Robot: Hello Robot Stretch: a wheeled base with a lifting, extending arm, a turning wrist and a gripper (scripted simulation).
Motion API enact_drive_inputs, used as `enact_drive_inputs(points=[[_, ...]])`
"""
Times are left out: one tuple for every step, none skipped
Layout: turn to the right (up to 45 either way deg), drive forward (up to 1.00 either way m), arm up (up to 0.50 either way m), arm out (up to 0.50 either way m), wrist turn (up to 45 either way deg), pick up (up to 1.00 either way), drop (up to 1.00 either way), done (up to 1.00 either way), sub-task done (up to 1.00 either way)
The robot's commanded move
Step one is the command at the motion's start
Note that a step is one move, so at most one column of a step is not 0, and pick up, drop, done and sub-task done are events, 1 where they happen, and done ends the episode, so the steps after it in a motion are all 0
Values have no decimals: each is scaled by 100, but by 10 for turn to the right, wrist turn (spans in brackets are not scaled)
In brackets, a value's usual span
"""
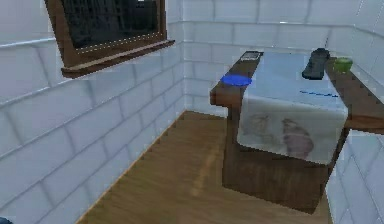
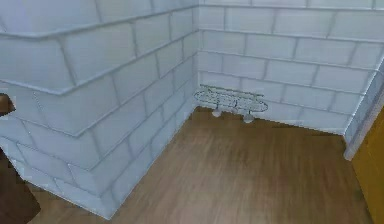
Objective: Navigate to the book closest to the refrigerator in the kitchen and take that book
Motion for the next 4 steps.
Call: enact_drive_inputs(points=[[0,60,0,0,0,0,0,0,0],[450,0,0,0,0,0,0,0,0],[450,0,0,0,0,0,0,0,0],[450,0,0,0,0,0,0,0,0]])
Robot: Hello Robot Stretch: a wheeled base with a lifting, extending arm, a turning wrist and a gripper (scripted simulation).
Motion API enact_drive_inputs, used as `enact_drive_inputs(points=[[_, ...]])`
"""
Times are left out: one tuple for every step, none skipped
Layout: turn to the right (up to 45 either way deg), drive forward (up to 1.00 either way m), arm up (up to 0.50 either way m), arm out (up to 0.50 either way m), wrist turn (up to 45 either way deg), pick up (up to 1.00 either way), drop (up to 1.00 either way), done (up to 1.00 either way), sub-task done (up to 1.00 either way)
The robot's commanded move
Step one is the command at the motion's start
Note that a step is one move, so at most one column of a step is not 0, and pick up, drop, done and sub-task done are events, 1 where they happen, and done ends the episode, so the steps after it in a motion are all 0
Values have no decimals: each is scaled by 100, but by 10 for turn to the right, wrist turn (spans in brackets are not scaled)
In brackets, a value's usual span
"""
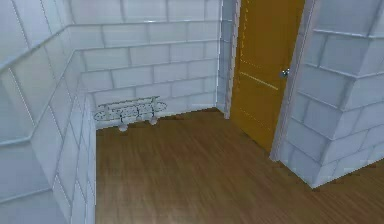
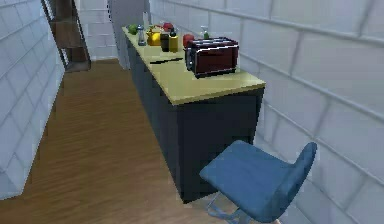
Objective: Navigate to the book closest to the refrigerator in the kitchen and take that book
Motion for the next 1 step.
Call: enact_drive_inputs(points=[[210,0,0,0,0,0,0,0,0]])
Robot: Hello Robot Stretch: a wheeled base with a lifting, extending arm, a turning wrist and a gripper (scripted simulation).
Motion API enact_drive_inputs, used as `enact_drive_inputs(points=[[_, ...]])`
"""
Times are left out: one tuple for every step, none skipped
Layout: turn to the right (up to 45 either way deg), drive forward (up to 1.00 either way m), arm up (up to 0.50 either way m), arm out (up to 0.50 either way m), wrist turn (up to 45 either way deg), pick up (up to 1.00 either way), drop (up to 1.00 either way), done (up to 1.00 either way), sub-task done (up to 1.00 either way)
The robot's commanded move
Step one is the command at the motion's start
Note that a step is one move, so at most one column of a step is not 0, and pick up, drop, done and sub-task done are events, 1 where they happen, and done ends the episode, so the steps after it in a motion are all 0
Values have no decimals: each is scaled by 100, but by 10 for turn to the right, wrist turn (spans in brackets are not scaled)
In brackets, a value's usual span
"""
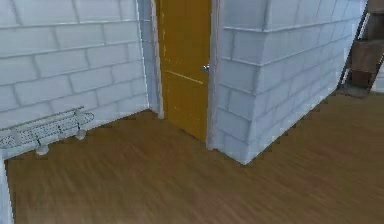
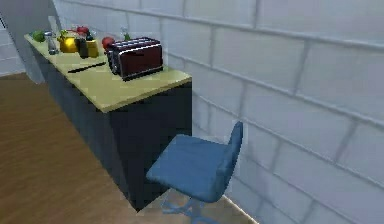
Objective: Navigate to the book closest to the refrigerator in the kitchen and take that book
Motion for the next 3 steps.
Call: enact_drive_inputs(points=[[0,20,0,0,0,0,0,0,0],[450,0,0,0,0,0,0,0,0],[30,0,0,0,0,0,0,0,0]])
